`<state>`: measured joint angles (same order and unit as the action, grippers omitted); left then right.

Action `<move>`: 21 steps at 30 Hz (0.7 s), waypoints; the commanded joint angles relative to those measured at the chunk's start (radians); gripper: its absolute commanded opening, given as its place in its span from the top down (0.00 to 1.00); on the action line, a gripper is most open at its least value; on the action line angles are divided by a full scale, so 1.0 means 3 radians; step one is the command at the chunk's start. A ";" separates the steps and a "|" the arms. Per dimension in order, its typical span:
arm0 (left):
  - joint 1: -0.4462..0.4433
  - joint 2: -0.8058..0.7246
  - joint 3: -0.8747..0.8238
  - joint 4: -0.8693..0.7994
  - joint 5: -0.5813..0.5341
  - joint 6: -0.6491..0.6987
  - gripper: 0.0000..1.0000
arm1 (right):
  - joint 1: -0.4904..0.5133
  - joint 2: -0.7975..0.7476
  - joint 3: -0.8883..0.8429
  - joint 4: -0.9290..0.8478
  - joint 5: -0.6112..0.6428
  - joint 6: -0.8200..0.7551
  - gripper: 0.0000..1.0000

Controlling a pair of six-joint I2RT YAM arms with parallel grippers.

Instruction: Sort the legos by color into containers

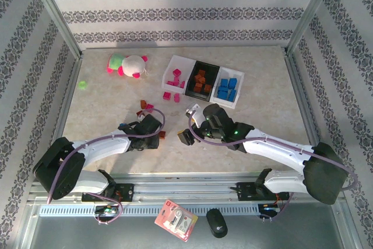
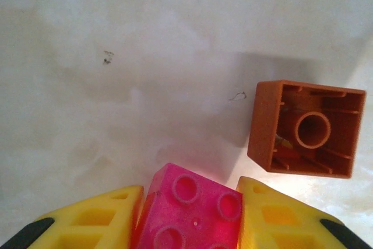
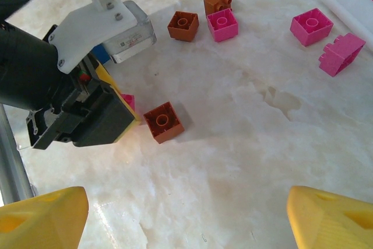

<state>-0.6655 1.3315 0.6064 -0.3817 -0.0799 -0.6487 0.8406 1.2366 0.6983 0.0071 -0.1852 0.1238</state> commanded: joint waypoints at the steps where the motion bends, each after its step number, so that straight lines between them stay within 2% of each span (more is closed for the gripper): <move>1: 0.0034 -0.0157 0.0227 -0.0237 -0.0137 0.0031 0.68 | 0.0026 -0.0121 0.0106 -0.0016 -0.0045 -0.0040 0.12; 5: 0.0095 -0.0236 0.0453 -0.0321 -0.0234 0.0181 0.67 | 0.0021 -0.0222 0.0097 -0.0014 -0.0024 -0.0037 0.12; 9: 0.0230 -0.0080 0.0761 -0.0137 -0.0212 0.0407 0.67 | 0.0010 -0.0301 0.0101 -0.0005 0.0004 -0.0040 0.12; 21: 0.0555 0.1419 0.2448 0.0188 -0.0023 0.1124 0.66 | -0.0070 -0.0552 -0.0020 -0.0050 0.0102 0.0006 0.12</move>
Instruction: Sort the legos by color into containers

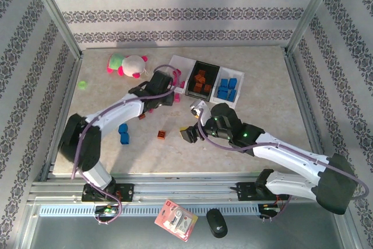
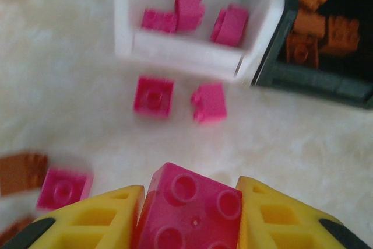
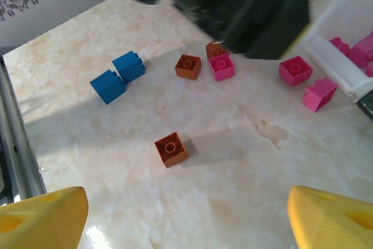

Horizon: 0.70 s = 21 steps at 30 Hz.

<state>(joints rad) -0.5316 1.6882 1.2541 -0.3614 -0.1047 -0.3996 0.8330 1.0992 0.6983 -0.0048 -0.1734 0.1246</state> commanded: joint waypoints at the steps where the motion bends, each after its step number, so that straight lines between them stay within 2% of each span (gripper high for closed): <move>1: 0.0152 0.0362 0.0447 0.0125 0.0107 0.0324 0.66 | -0.0055 -0.0112 -0.0036 -0.0015 0.0069 0.0012 0.12; 14: 0.0387 0.1792 0.2228 -0.0258 0.0236 0.0498 0.63 | -0.0162 -0.0167 -0.0109 0.0011 0.0073 0.0068 0.12; 16: 0.0389 0.1886 0.2393 -0.0337 0.0260 0.0504 0.58 | -0.0162 -0.0162 -0.0108 0.0007 0.0067 0.0066 0.12; 21: 0.0388 0.1791 0.2455 -0.0344 0.0325 0.0537 0.31 | -0.0184 -0.0170 -0.0149 0.0000 0.0061 0.0060 0.12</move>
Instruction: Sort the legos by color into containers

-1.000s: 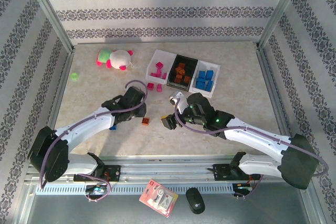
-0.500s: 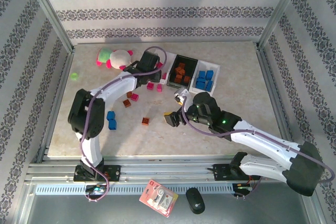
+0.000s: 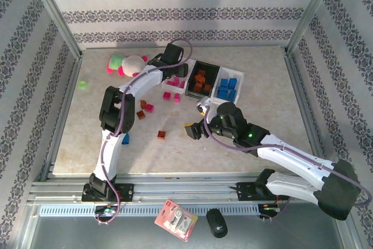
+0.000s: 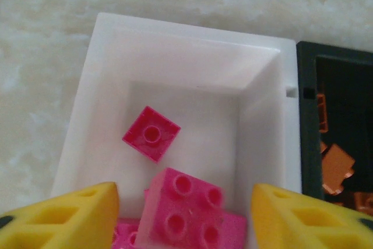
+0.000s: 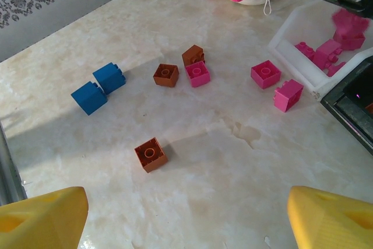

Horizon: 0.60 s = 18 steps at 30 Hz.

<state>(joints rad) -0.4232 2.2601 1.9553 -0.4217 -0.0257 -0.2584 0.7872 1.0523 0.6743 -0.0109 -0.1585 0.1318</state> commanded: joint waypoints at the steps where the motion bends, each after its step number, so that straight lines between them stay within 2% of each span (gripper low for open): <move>1: 0.0029 -0.0164 0.0097 -0.0144 0.0070 0.0059 0.27 | -0.0037 -0.0008 -0.0069 0.0019 0.0008 0.0033 0.12; 4: 0.0025 -0.0395 -0.0092 -0.0094 0.0087 0.0034 0.14 | -0.0036 -0.0003 -0.0064 0.0031 -0.0023 0.0031 0.12; 8: 0.0008 -0.0825 -0.0602 0.0038 0.0090 -0.0032 0.06 | -0.0028 0.0026 -0.0054 0.0048 -0.0085 0.0025 0.12; 14: -0.0072 -0.1497 -0.1589 0.0342 -0.0006 -0.0205 0.05 | -0.0011 0.0084 -0.0044 0.0107 -0.0116 0.0018 0.12; 18: -0.0185 -0.1720 -0.2041 0.0469 -0.0062 -0.0396 0.10 | -0.0007 0.0124 -0.0028 0.0129 -0.0141 0.0018 0.12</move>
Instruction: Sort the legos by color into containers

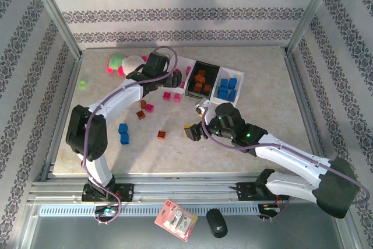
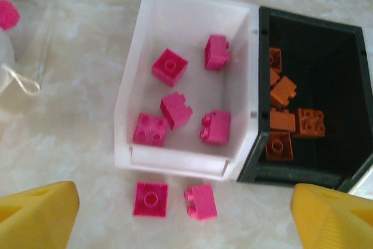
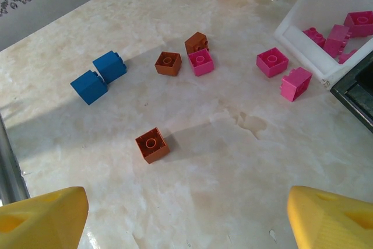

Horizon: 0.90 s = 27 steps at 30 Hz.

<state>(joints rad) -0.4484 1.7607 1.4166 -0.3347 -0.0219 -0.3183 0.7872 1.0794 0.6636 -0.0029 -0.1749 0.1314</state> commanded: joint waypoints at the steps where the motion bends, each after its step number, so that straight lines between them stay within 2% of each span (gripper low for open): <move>1: -0.0137 -0.0080 -0.0340 0.0255 -0.0075 -0.0231 0.11 | -0.0008 0.0043 0.0007 0.0111 -0.0092 0.0019 0.12; 6: -0.0249 0.0056 -0.0439 0.0363 -0.0070 -0.0372 0.17 | -0.0002 0.0128 0.0035 0.0169 -0.0133 0.0029 0.12; 10: -0.0292 0.0285 -0.0321 0.0329 -0.0069 -0.0485 0.31 | -0.0001 0.0170 0.0091 0.0144 -0.0172 0.0057 0.12; 18: -0.0319 0.0686 -0.0108 0.0297 -0.0090 -0.0509 0.40 | 0.0007 0.0167 0.0099 0.0150 -0.0174 0.0053 0.12; 22: -0.0315 0.0860 0.0015 0.0266 -0.0122 -0.0489 0.47 | 0.0009 0.0165 0.0094 0.0149 -0.0163 0.0054 0.12; 27: -0.0319 0.1042 0.0169 0.0179 -0.0151 -0.0469 0.49 | 0.0001 0.0158 0.0084 0.0142 -0.0146 0.0056 0.12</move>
<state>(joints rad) -0.5304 2.0457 1.4281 -0.2691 -0.0387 -0.4572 0.7876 1.1294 0.6678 0.0124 -0.2085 0.1322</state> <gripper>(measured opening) 0.513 0.882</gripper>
